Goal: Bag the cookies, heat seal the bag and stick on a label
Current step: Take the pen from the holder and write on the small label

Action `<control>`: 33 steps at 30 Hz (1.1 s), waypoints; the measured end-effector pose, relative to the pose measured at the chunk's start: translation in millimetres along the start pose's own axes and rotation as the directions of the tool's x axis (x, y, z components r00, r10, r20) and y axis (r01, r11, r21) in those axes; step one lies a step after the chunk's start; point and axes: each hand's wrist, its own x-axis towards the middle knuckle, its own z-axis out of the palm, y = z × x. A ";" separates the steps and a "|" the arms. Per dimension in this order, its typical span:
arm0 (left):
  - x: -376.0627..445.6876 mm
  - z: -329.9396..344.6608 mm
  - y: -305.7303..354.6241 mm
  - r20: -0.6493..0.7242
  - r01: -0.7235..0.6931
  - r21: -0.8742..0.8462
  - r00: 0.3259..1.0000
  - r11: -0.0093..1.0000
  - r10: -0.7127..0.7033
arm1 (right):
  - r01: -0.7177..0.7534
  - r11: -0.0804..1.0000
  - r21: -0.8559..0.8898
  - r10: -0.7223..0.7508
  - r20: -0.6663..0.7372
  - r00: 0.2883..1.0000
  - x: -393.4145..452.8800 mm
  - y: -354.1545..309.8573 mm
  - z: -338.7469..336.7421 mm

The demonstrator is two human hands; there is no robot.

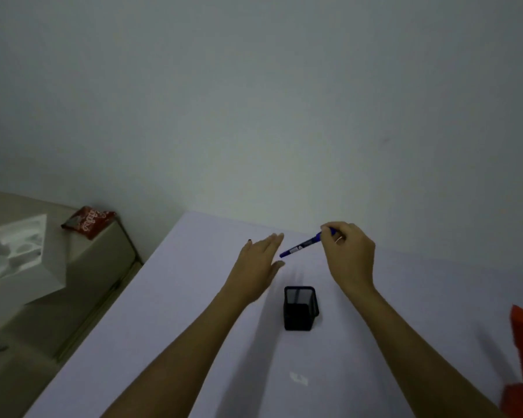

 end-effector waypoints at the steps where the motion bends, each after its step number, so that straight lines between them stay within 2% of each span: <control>1: 10.4 -18.9 3.5 -0.061 -0.017 -0.019 0.998 1.000 0.016 | -0.064 0.993 0.096 0.066 -0.008 0.998 9.6 -18.2 -8.1; 3: 24.3 -52.4 12.5 -0.170 -0.060 -0.059 0.984 0.996 0.049 | -0.172 0.944 0.281 0.184 -0.014 0.983 22.6 -45.7 -21.8; 5: 29.3 -79.5 21.9 -0.244 -0.094 -0.138 0.968 0.986 0.058 | -0.263 0.834 0.484 0.303 -0.004 0.953 29.0 -63.9 -31.9; 7: 28.5 -99.1 30.9 -0.298 -0.132 -0.186 0.952 0.974 0.072 | -0.349 0.659 0.666 0.377 0.108 0.920 30.1 -78.0 -35.9; 8: 27.2 -106.0 35.7 -0.317 -0.155 -0.191 0.944 0.969 0.089 | -0.392 0.599 0.698 0.371 0.192 0.909 28.6 -83.8 -35.2; 11: 20.9 -117.9 49.7 -0.296 -0.196 -0.141 0.944 0.970 0.148 | -0.445 0.622 0.644 0.301 0.329 0.895 17.7 -100.9 -26.8; 13: 15.8 -122.8 53.6 -0.273 -0.208 -0.073 0.945 0.975 0.182 | -0.420 0.646 0.638 0.282 0.312 0.907 13.4 -109.8 -23.8; 15: 10.9 -129.3 56.4 -0.262 -0.212 -0.083 0.947 0.974 0.184 | -0.387 0.666 0.637 0.282 0.265 0.922 14.0 -114.5 -24.7; 18: 8.9 -141.5 68.6 -0.182 -0.147 -0.295 0.979 0.944 0.096 | -0.360 0.668 0.652 0.286 0.222 0.932 18.6 -118.6 -28.5; 21: 6.6 -152.8 79.6 -0.112 -0.061 -0.548 0.994 0.834 -0.001 | -0.351 0.669 0.655 0.270 0.226 0.936 24.2 -122.5 -35.4; 25: 6.4 -161.7 80.5 -0.053 -0.055 -0.628 0.998 0.776 0.028 | -0.361 0.675 0.644 0.268 0.241 0.933 24.9 -125.3 -31.0; 27: 1.7 -164.5 74.4 -0.049 -0.065 -0.672 0.998 0.738 0.043 | -0.385 0.590 0.710 0.328 0.225 0.918 31.0 -120.8 -33.1; 29: -11.3 -170.8 54.8 -0.072 -0.020 -0.770 0.996 0.638 -0.056 | -0.371 0.393 0.841 0.474 0.160 0.866 50.3 -105.0 -54.2; 30: -22.1 -173.3 37.1 -0.083 0.006 -0.805 0.989 0.593 -0.123 | -0.335 0.378 0.863 0.512 0.106 0.853 59.9 -94.5 -69.5; 32: -42.4 -180.2 1.8 -0.080 0.053 -0.866 0.967 0.498 -0.241 | -0.292 0.460 0.839 0.476 0.045 0.879 70.2 -81.3 -92.3; 33: -48.2 -180.8 -11.0 -0.078 0.075 -0.861 0.958 0.504 -0.276 | -0.287 0.503 0.815 0.434 0.049 0.900 69.7 -79.8 -94.7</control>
